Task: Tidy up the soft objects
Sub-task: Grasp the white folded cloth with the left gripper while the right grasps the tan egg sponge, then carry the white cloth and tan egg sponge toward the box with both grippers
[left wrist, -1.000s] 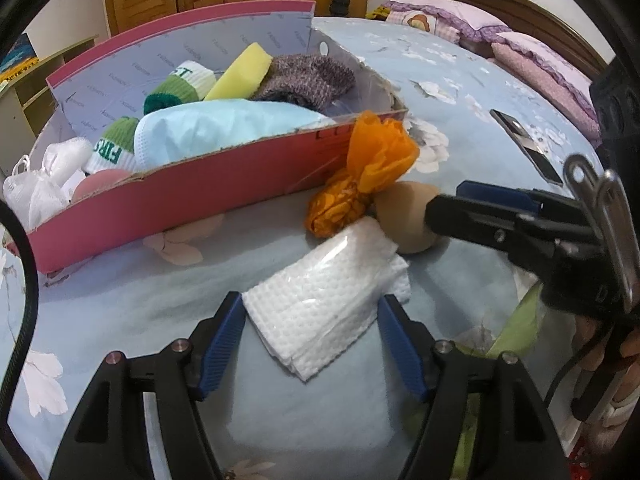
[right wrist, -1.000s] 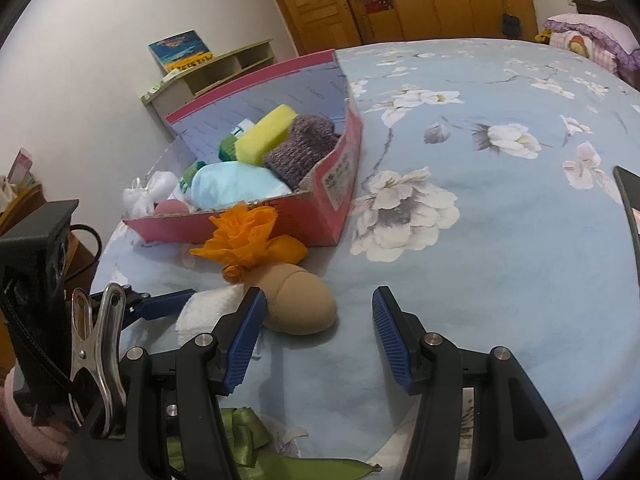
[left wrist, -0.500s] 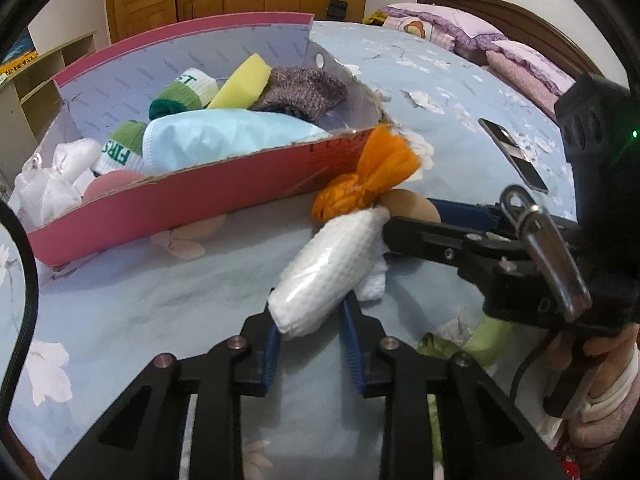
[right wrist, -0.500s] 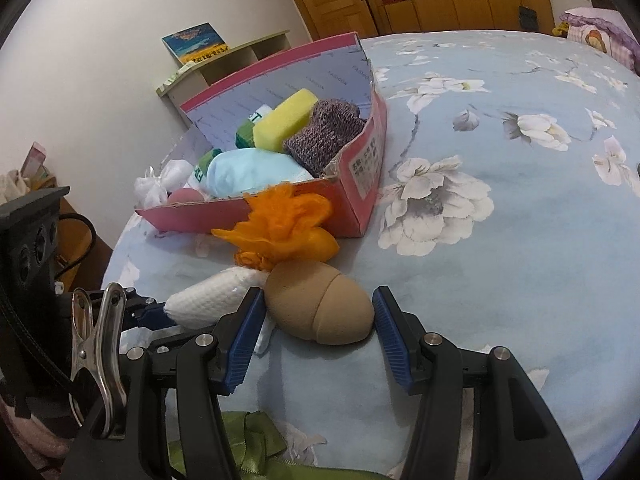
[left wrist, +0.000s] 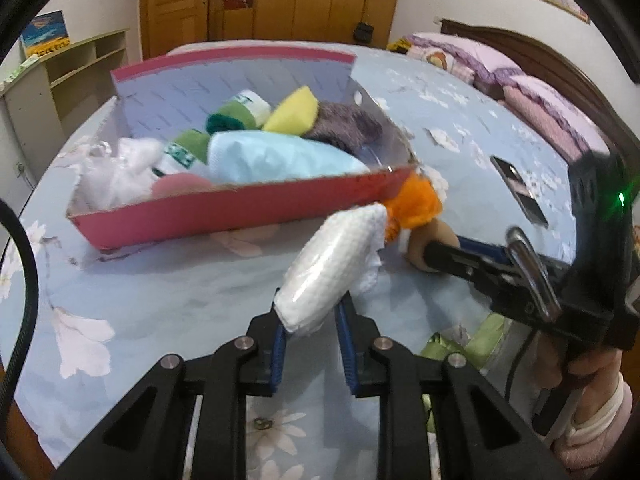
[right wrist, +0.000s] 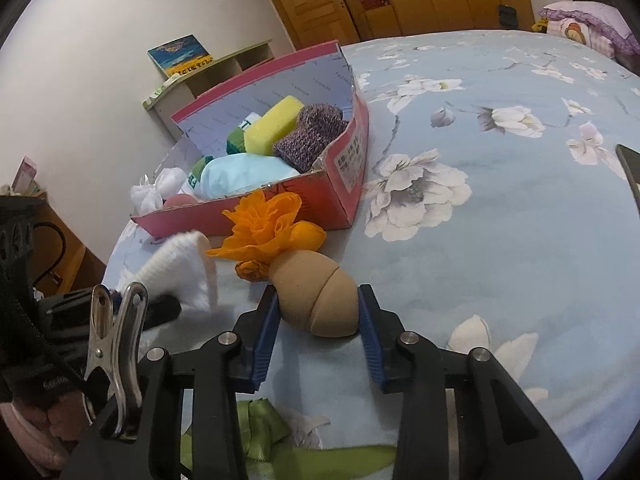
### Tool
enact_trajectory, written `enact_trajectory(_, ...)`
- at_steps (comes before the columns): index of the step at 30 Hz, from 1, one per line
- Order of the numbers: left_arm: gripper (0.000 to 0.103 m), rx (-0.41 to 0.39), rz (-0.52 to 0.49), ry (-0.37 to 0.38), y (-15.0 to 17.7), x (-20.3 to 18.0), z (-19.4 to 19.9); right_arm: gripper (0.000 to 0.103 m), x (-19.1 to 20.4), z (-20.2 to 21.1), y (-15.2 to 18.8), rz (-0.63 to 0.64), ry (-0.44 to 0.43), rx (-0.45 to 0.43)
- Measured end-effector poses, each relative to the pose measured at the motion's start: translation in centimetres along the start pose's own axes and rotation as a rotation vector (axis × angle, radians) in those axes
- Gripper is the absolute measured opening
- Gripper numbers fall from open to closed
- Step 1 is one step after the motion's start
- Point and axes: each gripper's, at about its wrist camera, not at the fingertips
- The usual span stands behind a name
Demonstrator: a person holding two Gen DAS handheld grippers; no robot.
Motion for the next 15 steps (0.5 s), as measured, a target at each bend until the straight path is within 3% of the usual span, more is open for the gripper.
enact_trajectory(15,0.024,-0.083,0.104,0.0,0.3,3.9,3.2,0.039,2.9,2.5,1.1,0.046,0.017,0.008)
Point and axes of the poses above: each gripper's, at about its wrist camera, not at the fingertips, and z roughly against the way its jaws point, x to its left, y to its underside, and after that the axes turned 3 degrees about -x, right-handed
